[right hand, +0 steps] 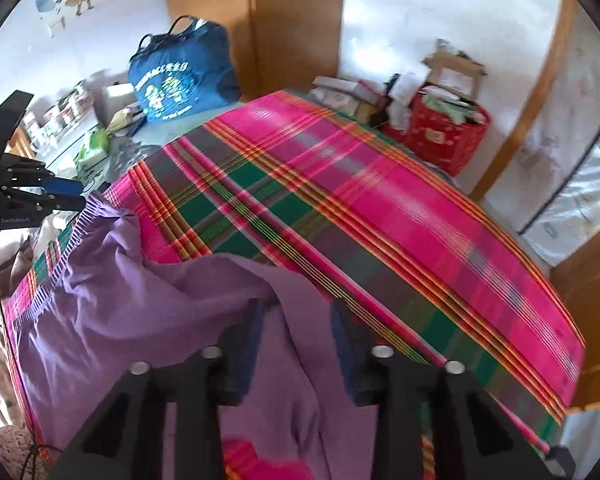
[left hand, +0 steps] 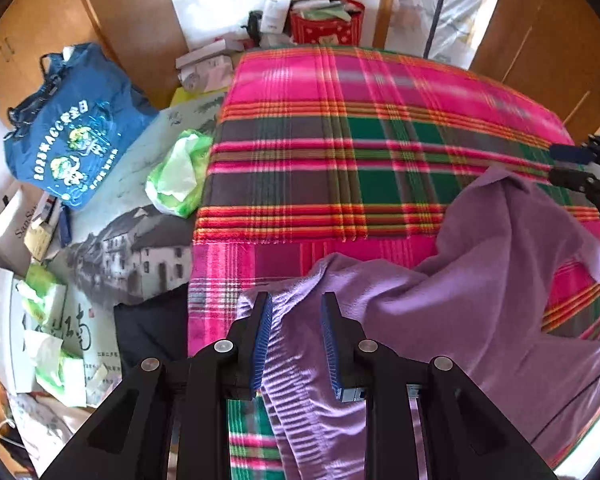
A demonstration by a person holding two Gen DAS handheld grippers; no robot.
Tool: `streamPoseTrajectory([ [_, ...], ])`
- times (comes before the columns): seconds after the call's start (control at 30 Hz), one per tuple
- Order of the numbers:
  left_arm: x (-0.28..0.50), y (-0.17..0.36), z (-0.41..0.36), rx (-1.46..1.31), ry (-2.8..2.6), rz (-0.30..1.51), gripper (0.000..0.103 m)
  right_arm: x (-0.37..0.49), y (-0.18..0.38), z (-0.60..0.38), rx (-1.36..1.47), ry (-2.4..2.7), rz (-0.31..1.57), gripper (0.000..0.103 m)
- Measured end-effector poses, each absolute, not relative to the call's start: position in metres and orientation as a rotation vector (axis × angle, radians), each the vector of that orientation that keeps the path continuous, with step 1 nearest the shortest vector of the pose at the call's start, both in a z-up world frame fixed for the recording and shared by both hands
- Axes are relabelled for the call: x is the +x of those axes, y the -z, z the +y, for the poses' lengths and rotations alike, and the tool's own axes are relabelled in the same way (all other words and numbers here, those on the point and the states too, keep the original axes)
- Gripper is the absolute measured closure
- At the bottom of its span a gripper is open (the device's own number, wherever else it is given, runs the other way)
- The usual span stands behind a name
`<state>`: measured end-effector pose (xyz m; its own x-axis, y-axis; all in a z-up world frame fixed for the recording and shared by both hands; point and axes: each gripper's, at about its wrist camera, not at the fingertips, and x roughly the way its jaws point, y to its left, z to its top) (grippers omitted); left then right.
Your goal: Fold clothes
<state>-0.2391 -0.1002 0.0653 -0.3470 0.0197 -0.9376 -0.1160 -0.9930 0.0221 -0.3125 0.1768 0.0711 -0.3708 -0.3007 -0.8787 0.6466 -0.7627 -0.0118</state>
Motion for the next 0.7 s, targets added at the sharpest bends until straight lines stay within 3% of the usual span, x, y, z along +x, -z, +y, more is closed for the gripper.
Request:
streamPoseTrajectory([
  [0.3, -0.252, -0.037, -0.108, -1.793, -2.451, 0.169, 0.077, -0.334, -0.030, 0.147, 1.329, 2.037, 0.578, 0.064],
  [0.57, -0.261, -0.025, -0.109, -1.808, -2.420, 0.172, 0.077, -0.343, -0.015, 0.154, 1.361, 2.040, 0.525, 0.065],
  [0.7, -0.262, -0.019, -0.105, -1.807, -2.387, 0.187, 0.075, -0.348, -0.011, 0.157, 1.374, 2.033, 0.508, 0.078],
])
